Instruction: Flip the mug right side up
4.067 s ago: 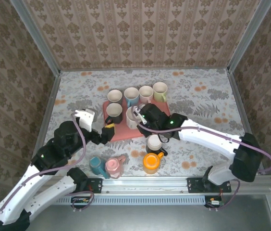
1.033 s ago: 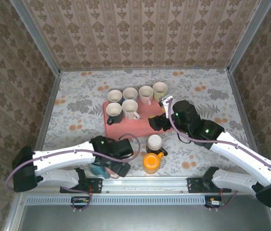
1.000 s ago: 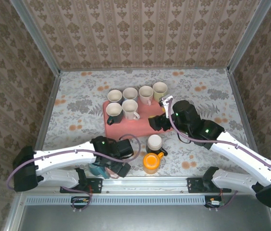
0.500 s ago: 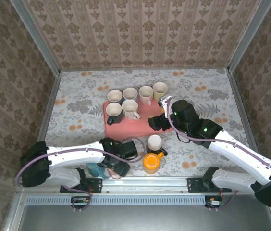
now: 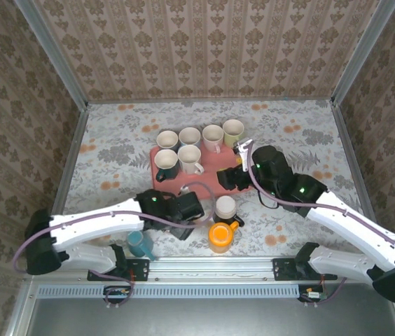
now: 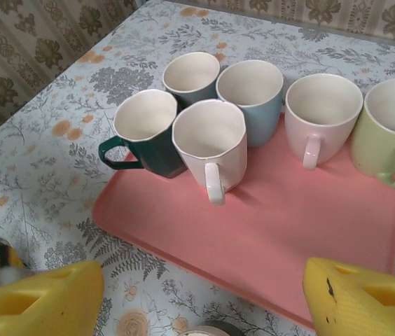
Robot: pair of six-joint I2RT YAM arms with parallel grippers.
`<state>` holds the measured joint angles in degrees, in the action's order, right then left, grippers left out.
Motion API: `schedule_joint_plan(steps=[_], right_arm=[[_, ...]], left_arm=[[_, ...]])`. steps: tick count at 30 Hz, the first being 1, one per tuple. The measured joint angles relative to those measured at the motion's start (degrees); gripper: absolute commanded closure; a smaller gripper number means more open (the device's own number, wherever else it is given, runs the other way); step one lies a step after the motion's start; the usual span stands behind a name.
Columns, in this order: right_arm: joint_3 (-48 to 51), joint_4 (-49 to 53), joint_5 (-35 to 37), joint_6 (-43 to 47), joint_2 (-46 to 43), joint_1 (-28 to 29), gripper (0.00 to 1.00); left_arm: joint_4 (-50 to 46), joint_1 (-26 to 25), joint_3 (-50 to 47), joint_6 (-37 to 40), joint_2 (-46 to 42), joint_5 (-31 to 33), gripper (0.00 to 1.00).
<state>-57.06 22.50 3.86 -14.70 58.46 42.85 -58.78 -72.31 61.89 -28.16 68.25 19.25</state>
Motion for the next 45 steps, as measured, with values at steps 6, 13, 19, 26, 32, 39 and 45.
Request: schedule_joint_plan(steps=[6,13,19,26,32,39,45], right_arm=[[-3.69,2.43,-0.02,-2.97,-0.85,-0.48,0.26],[-7.72,5.44,-2.45,-9.16,-2.62,-2.67,0.28],[-9.05,4.04,-13.88,-22.27,-2.89,-5.7,0.36],[-4.85,-8.63,-32.09,-43.19,-0.74,-7.08,0.4],[-2.82,-13.29,-40.89,-49.44,1.7,-5.49,0.38],[0.02,-18.34,-44.74,-53.0,2.27,-3.02,0.42],[0.57,-21.03,-45.79,-54.58,2.34,-0.87,0.53]], left_arm=[[3.91,-0.09,6.97,15.72,-7.91,10.6,0.79],[30.25,-0.04,-7.08,49.53,-25.81,11.91,1.0],[49.22,1.6,-24.7,78.62,-34.99,3.02,1.0],[63.21,2.36,-28.3,93.22,-34.69,-0.42,1.0],[69.66,2.71,-28.33,96.56,-35.43,-1.64,1.0],[71.52,2.99,-29.16,98.01,-35.41,-2.08,1.0],[71.58,3.06,-29.27,98.55,-35.34,-2.16,1.0]])
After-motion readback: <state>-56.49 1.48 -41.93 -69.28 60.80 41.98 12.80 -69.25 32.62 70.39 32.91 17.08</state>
